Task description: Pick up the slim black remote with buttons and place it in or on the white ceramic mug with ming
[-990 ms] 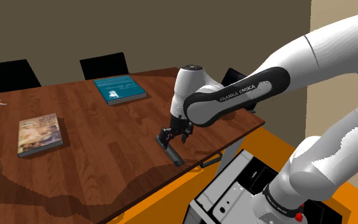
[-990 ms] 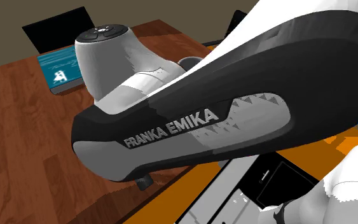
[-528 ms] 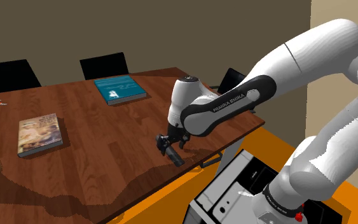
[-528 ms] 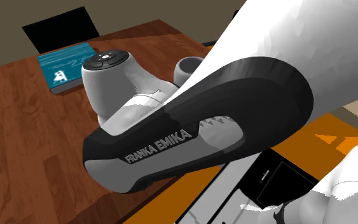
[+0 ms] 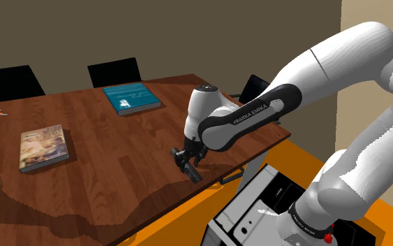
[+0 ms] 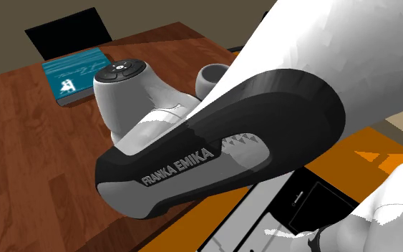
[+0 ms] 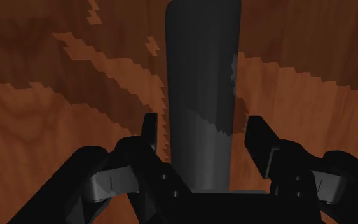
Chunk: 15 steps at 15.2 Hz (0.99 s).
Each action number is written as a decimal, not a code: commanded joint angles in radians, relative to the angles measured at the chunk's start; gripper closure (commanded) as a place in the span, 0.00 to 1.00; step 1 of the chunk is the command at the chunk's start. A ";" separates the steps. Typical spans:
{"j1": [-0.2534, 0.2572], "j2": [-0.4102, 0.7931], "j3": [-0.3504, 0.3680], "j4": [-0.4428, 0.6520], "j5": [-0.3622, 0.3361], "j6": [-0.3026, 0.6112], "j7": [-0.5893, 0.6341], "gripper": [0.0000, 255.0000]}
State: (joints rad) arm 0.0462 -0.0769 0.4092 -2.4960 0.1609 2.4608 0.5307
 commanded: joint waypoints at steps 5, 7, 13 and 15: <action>0.000 -0.001 0.000 -0.001 0.000 0.000 0.000 1.00; 0.000 -0.001 -0.001 0.001 0.000 -0.003 -0.001 1.00; 0.002 -0.045 -0.005 0.018 0.015 -0.061 -0.009 1.00; 0.003 -0.065 -0.008 0.028 0.021 -0.091 -0.012 1.00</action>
State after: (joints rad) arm 0.0478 -0.1294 0.4028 -2.4717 0.1772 2.3864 0.5206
